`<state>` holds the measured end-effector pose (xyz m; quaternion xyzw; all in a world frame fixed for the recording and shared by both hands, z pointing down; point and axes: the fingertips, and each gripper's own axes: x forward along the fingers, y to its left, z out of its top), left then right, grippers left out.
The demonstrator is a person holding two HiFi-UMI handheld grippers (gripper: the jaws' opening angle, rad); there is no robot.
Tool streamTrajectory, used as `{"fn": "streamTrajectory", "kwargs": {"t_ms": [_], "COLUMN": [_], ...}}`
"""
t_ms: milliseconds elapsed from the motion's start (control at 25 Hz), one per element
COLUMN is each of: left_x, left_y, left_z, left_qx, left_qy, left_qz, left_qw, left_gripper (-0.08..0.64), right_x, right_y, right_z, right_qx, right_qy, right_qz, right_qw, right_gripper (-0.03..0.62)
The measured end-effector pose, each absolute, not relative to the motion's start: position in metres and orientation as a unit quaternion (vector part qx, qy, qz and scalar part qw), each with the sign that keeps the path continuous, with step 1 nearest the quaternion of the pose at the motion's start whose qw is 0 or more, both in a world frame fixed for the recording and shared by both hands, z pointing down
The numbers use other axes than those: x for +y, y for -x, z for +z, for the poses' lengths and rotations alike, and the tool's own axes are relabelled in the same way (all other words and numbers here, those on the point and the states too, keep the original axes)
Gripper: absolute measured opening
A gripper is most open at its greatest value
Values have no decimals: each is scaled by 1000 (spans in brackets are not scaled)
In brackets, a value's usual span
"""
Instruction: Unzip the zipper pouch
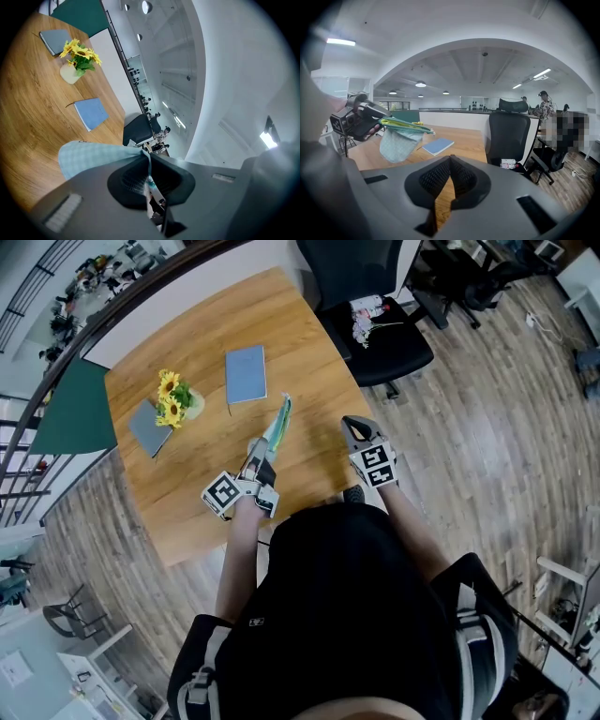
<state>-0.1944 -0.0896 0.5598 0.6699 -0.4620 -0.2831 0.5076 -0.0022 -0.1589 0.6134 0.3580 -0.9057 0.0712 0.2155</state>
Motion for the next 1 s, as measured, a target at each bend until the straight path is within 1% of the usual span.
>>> {"fn": "streamTrajectory", "kwargs": {"t_ms": [760, 1000], "left_x": [-86, -87], "left_y": [202, 201], "left_z": [565, 554], "left_qx": [-470, -449], "left_qy": [-667, -674], "left_qz": [-280, -304], "left_qw": [506, 502], "left_gripper": [11, 11], "right_x": [-155, -150], "right_y": [1, 4], "right_z": [615, 615], "right_qx": [-902, -902], "right_qy": [-366, -366], "right_qz": [68, 69], "right_qw": [221, 220], "right_gripper": [2, 2]}}
